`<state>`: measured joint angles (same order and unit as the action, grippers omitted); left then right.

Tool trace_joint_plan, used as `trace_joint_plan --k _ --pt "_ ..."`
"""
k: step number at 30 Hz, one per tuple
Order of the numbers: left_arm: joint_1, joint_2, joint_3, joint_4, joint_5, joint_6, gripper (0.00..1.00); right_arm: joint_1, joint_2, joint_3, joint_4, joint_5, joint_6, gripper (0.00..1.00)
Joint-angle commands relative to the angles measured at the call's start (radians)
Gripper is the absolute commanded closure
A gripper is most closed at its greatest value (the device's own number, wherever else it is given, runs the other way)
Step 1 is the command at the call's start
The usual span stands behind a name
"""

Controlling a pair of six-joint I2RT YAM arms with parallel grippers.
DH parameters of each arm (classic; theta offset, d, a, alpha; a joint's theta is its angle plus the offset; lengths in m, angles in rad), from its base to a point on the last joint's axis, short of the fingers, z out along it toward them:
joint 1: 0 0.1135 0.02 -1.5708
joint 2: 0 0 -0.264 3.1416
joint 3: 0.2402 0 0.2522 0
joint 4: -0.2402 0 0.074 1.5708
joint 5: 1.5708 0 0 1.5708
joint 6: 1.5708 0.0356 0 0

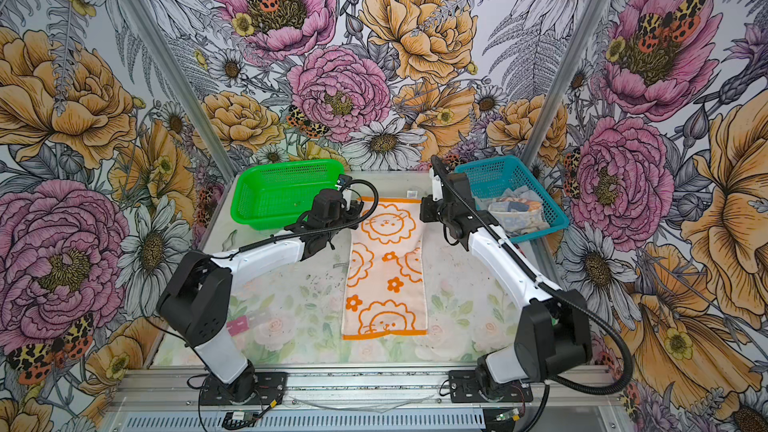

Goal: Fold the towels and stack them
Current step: 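Lay the towel flat on the table with both grippers and release, then move both grippers to the towel's near edge to grasp it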

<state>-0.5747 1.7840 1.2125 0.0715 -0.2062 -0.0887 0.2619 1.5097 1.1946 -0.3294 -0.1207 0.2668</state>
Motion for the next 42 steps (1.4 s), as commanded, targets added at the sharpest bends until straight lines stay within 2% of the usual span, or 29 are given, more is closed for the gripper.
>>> trace_joint_plan --k 1,6,8,9,11,12,14,15,16,18,21,23,26,28,32,34,37,42 --pt "0.042 0.129 0.133 0.026 0.022 -0.02 1.0 -0.039 0.131 0.082 0.125 -0.024 -0.026 1.0" --pt "0.058 0.329 0.365 -0.068 0.004 -0.011 1.0 -0.061 0.327 0.21 0.164 -0.043 -0.069 1.0" --pt "0.062 0.397 0.457 -0.121 -0.039 -0.004 1.0 -0.072 0.391 0.262 0.166 -0.055 -0.072 1.0" --pt "0.065 0.433 0.52 -0.161 -0.055 -0.008 0.91 -0.076 0.42 0.287 0.168 -0.057 -0.073 1.0" --pt "0.068 0.499 0.622 -0.232 -0.071 -0.015 0.84 -0.085 0.469 0.33 0.168 -0.063 -0.076 1.0" --pt "0.072 0.529 0.672 -0.261 -0.071 -0.014 0.78 -0.087 0.486 0.349 0.169 -0.065 -0.081 0.9" --pt "0.072 0.575 0.761 -0.312 -0.085 -0.011 0.62 -0.089 0.504 0.385 0.165 -0.045 -0.097 0.53" --pt "0.071 0.588 0.799 -0.337 -0.087 -0.007 0.53 -0.091 0.501 0.393 0.165 -0.038 -0.107 0.41" --pt "0.071 0.591 0.822 -0.347 -0.088 -0.005 0.43 -0.09 0.489 0.396 0.166 -0.032 -0.115 0.33" --pt "0.072 0.575 0.834 -0.352 -0.085 0.002 0.34 -0.089 0.446 0.386 0.165 -0.014 -0.123 0.18" --pt "0.063 0.509 0.82 -0.372 -0.079 0.014 0.32 -0.083 0.333 0.324 0.14 0.059 -0.126 0.15" --pt "0.051 0.422 0.752 -0.384 -0.065 0.014 0.32 -0.074 0.213 0.241 0.118 0.089 -0.089 0.15" --pt "0.01 0.229 0.54 -0.392 -0.049 -0.017 0.34 -0.048 0.007 0.042 0.089 0.072 0.003 0.15" --pt "-0.012 0.079 0.345 -0.405 -0.042 -0.089 0.36 -0.028 -0.112 -0.108 0.075 0.03 0.081 0.16" --pt "-0.03 -0.235 -0.032 -0.416 0.098 -0.237 0.47 0.037 -0.254 -0.34 0.015 -0.013 0.186 0.17" --pt "-0.069 -0.367 -0.192 -0.429 0.114 -0.286 0.5 0.056 -0.306 -0.413 -0.034 0.002 0.243 0.24" --pt "-0.101 -0.497 -0.372 -0.436 0.173 -0.372 0.57 0.088 -0.399 -0.495 -0.105 -0.01 0.306 0.27" --pt "-0.138 -0.577 -0.539 -0.453 0.25 -0.447 0.65 0.143 -0.535 -0.581 -0.205 0.029 0.414 0.35"
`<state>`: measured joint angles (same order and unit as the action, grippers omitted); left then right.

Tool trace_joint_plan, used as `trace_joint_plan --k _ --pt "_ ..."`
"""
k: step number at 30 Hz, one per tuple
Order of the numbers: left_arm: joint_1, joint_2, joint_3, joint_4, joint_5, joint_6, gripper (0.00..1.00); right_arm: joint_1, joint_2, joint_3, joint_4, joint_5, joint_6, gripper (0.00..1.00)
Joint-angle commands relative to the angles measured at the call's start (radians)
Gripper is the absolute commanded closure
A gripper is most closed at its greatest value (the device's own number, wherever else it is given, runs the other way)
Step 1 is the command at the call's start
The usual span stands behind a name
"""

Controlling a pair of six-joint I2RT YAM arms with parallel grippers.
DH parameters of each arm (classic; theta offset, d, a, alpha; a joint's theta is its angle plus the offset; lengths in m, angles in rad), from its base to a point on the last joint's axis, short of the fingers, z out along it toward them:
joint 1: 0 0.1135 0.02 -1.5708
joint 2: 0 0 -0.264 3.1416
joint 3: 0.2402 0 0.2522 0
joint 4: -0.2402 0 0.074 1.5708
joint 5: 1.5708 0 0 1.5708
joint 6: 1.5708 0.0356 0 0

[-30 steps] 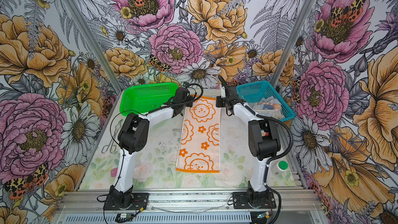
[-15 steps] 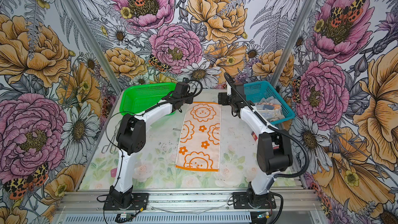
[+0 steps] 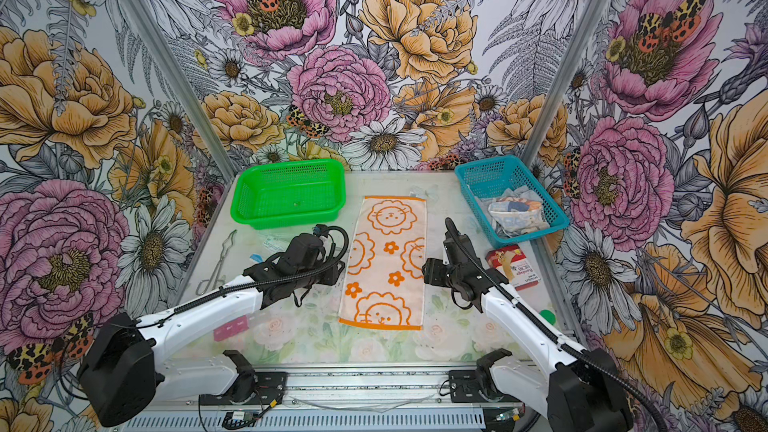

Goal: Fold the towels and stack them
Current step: 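Move both grippers to the towel's near edge to grasp it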

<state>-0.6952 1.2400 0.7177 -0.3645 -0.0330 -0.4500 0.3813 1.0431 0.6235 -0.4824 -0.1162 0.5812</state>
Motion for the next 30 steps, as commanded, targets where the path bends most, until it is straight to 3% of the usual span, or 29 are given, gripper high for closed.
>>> trace_joint_plan --k 1,3,7,15,30 --pt "-0.029 -0.046 -0.057 -0.036 0.077 -0.096 0.66 0.037 -0.08 -0.019 -0.066 0.024 0.118 0.36" --pt "-0.055 -0.079 -0.083 -0.076 0.054 -0.123 0.66 0.084 -0.091 -0.026 -0.095 0.034 0.15 0.37" --pt "-0.085 -0.133 -0.15 -0.124 0.11 -0.191 0.66 0.228 -0.146 -0.068 -0.154 0.121 0.253 0.37" --pt "-0.133 -0.161 -0.242 -0.059 0.157 -0.253 0.67 0.438 -0.252 -0.218 -0.176 0.196 0.454 0.39" --pt "-0.172 -0.105 -0.283 0.079 0.176 -0.309 0.66 0.524 -0.209 -0.268 -0.126 0.232 0.526 0.42"
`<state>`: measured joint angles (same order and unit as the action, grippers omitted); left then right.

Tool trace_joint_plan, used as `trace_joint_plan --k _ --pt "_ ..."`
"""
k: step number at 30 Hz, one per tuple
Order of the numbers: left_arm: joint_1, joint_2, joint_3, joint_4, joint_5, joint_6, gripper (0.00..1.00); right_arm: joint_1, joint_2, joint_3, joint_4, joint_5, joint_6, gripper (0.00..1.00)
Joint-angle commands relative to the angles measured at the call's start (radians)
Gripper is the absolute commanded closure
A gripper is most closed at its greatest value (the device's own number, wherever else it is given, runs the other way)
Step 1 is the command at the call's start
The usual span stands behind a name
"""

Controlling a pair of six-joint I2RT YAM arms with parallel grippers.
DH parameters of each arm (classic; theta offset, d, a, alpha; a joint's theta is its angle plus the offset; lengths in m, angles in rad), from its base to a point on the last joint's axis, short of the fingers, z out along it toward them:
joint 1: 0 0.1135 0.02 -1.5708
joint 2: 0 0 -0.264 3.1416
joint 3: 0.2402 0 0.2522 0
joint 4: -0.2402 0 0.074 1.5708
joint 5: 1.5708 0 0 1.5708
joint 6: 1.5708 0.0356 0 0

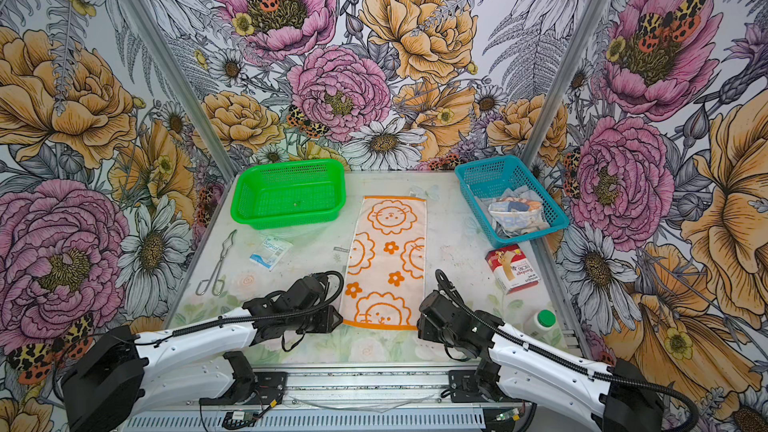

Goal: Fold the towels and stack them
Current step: 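Move both grippers to the towel's near edge to grasp it, then pinch the near corners of the towel with both grippers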

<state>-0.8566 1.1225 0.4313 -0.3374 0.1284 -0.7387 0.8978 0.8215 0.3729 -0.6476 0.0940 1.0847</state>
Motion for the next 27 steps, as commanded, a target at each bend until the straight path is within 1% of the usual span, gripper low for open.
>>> trace_joint_plan --k 1,3,6,8,10,14,17,22,25,27 --pt "-0.011 0.02 0.003 0.055 0.014 -0.022 0.66 0.007 0.023 -0.021 0.054 0.017 0.023 0.44" --pt "-0.012 0.033 0.007 0.063 0.017 -0.022 0.67 0.009 0.043 -0.028 0.083 0.014 0.024 0.46" --pt "-0.021 0.055 0.015 0.066 0.018 -0.023 0.7 0.009 0.074 -0.035 0.125 0.007 0.022 0.46" --pt "-0.025 0.064 0.02 0.067 0.015 -0.025 0.75 0.011 0.092 -0.041 0.157 0.0 0.023 0.46" --pt "-0.026 0.063 0.02 0.067 0.015 -0.027 0.83 0.011 0.11 -0.045 0.175 -0.008 0.024 0.47" --pt "-0.027 0.048 0.012 0.067 0.013 -0.029 0.91 0.015 0.127 -0.045 0.201 -0.014 0.02 0.49" --pt "-0.027 0.046 0.014 0.063 0.011 -0.028 0.96 0.021 0.144 -0.041 0.205 -0.032 0.023 0.53" --pt "-0.03 0.049 0.01 0.064 0.003 -0.028 0.98 0.049 0.162 -0.047 0.205 -0.04 0.054 0.62" --pt "-0.028 0.045 0.006 0.063 0.002 -0.027 0.98 0.058 0.169 -0.052 0.206 -0.03 0.061 0.65" --pt "-0.028 0.042 0.005 0.063 0.001 -0.026 0.98 0.059 0.172 -0.049 0.206 -0.025 0.059 0.71"
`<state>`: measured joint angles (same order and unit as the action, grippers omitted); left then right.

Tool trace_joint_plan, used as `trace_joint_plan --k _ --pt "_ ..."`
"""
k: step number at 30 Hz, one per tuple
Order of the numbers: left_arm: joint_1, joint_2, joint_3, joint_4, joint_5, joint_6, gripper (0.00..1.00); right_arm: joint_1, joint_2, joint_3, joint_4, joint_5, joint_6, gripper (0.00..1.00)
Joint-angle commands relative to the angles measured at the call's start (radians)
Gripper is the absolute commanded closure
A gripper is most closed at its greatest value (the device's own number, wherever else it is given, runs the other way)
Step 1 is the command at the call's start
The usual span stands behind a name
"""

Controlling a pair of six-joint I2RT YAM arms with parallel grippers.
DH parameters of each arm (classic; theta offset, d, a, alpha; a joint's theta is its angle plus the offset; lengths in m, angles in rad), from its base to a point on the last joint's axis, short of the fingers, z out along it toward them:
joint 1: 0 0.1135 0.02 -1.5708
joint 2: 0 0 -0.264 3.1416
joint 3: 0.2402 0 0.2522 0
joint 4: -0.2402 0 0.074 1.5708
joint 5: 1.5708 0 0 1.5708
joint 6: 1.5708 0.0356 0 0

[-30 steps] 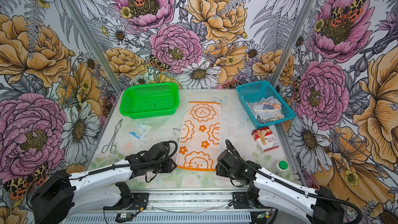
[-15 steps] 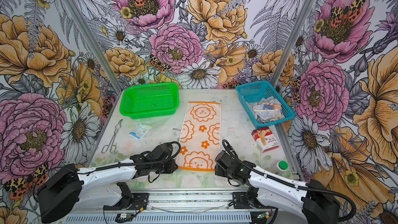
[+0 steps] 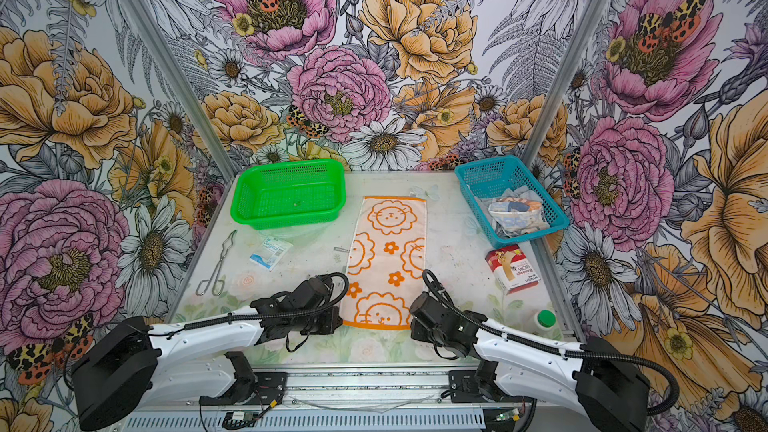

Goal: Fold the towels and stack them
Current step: 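Pinch the near corners of the towel with both grippers, then lift the near edge with both grippers and fold it toward the far edge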

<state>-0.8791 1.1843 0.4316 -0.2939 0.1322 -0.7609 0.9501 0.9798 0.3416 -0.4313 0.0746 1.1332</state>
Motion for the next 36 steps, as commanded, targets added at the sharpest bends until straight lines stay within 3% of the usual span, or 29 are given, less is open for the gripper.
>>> trace_joint_plan --k 1,6,11,18,23,25,29,33,36 --pt "-0.006 -0.021 0.004 0.019 -0.003 -0.004 0.98 0.007 0.015 -0.019 -0.011 -0.007 0.011 0.74" --pt "-0.006 -0.027 -0.001 0.019 -0.002 -0.006 1.0 0.007 0.009 -0.015 -0.012 0.004 0.004 1.0" --pt "-0.05 -0.087 -0.003 -0.064 0.0 -0.041 1.0 0.027 -0.069 -0.027 -0.059 -0.05 -0.004 1.0" --pt "-0.279 -0.331 -0.004 -0.28 -0.149 -0.205 1.0 0.295 -0.307 -0.005 -0.32 0.049 0.207 1.0" --pt "-0.42 -0.397 0.046 -0.378 -0.237 -0.28 1.0 0.506 -0.261 0.121 -0.443 0.155 0.326 1.0" --pt "-0.433 -0.394 0.079 -0.395 -0.277 -0.283 1.0 0.548 -0.221 0.176 -0.477 0.195 0.342 1.0" --pt "-0.327 -0.345 0.135 -0.368 -0.243 -0.176 1.0 0.499 -0.212 0.224 -0.483 0.252 0.277 1.0" --pt "-0.16 -0.261 0.206 -0.326 -0.152 -0.022 1.0 0.298 -0.282 0.245 -0.481 0.231 0.107 1.0" --pt "-0.038 -0.192 0.257 -0.287 -0.072 0.077 1.0 0.086 -0.278 0.282 -0.479 0.135 -0.066 1.0"
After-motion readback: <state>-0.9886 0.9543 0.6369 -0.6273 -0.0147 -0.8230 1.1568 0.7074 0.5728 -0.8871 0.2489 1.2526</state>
